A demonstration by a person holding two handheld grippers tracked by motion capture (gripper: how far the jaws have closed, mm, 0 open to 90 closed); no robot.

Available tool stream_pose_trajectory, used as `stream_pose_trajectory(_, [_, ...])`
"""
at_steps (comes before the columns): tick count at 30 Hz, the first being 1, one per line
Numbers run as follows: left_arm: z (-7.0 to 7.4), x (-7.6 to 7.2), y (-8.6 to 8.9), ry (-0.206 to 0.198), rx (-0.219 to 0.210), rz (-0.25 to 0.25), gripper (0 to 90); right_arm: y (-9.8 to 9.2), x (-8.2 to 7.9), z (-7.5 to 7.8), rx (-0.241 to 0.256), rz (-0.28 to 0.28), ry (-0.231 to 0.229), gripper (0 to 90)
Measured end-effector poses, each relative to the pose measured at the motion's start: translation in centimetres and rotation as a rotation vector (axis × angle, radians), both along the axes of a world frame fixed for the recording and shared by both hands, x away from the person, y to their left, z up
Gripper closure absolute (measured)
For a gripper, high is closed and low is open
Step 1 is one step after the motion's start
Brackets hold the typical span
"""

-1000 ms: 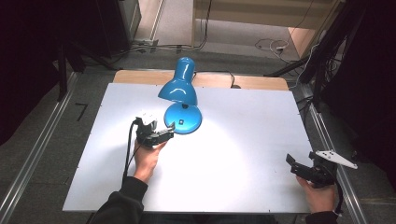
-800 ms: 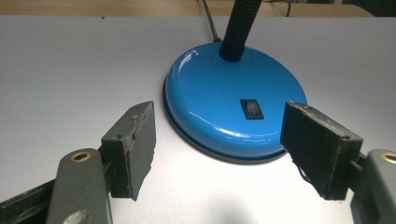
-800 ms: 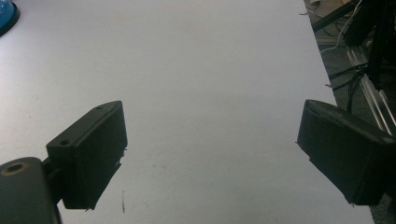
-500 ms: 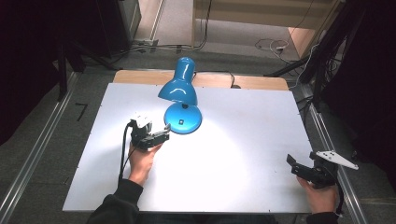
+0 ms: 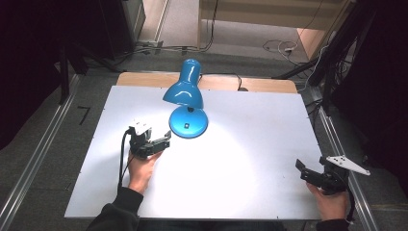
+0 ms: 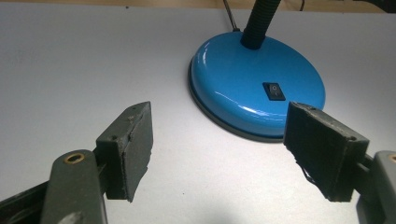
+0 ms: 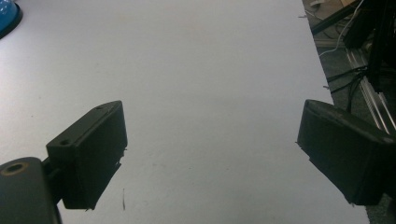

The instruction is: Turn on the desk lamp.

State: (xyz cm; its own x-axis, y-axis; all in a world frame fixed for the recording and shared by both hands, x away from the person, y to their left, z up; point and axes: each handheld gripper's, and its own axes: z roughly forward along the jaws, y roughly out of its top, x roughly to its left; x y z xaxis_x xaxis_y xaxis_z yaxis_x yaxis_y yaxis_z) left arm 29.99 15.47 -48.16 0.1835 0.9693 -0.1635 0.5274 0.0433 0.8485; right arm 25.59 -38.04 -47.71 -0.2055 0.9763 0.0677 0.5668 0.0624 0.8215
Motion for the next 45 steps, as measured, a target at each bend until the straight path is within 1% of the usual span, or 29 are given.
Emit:
stream_pose_trajectory(3, [0.1,-0.3,0.4,-0.009,0.004,0.011,24.5,0.0,0.0,0.0,-0.002,0.0,0.0,7.1])
stream_pose_trajectory(9, [0.2,-1.1,1.8,-0.011,-0.013,0.033,23.6,-0.1,-0.1,0.1,0.005,-0.003,-0.003,7.1])
stream_pose_trajectory(12, [0.3,-1.5,2.3,-0.014,-0.014,0.038,23.6,-0.1,-0.1,0.1,0.003,-0.004,-0.007,7.1])
stream_pose_trajectory(16, [0.3,-1.9,2.3,-0.019,0.001,0.031,23.6,0.0,-0.1,0.1,-0.001,-0.001,-0.005,7.1])
stream_pose_trajectory(23, [0.5,-2.8,2.5,-0.032,0.007,0.017,23.5,-0.1,0.0,0.0,-0.001,0.0,0.0,7.1])
stream_pose_trajectory(27, [0.3,-3.3,2.9,-0.021,0.016,0.012,23.4,-0.2,0.0,0.0,0.001,-0.004,-0.001,7.1])
stream_pose_trajectory(31, [0.3,-3.8,3.3,-0.024,0.023,0.012,23.3,-0.2,0.0,0.0,-0.003,-0.004,-0.003,7.1])
stream_pose_trajectory(35, [0.5,-4.8,4.1,-0.033,0.023,0.016,23.3,-0.2,-0.1,0.0,-0.001,-0.009,0.0,7.1])
stream_pose_trajectory(38, [0.5,-5.4,4.6,-0.032,0.023,0.024,23.3,-0.3,-0.2,0.1,0.002,-0.01,0.001,7.1])
stream_pose_trajectory(41, [0.5,-6.1,5.1,-0.028,0.033,0.018,23.3,-0.6,-0.4,0.1,0.006,-0.015,0.001,7.1])
stream_pose_trajectory(43, [0.6,-6.7,5.6,-0.021,0.03,0.014,21.5,-0.8,-0.5,0.1,0.015,-0.023,0.003,7.1])
stream_pose_trajectory(44, [0.6,-7.0,6.0,-0.025,0.03,0.014,21.4,-0.9,-0.6,0.1,0.021,-0.024,0.002,7.1])
stream_pose_trajectory(45, [0.6,-7.3,6.3,-0.03,0.033,0.019,21.3,-1.0,-0.6,0.0,0.031,-0.025,0.012,7.1])
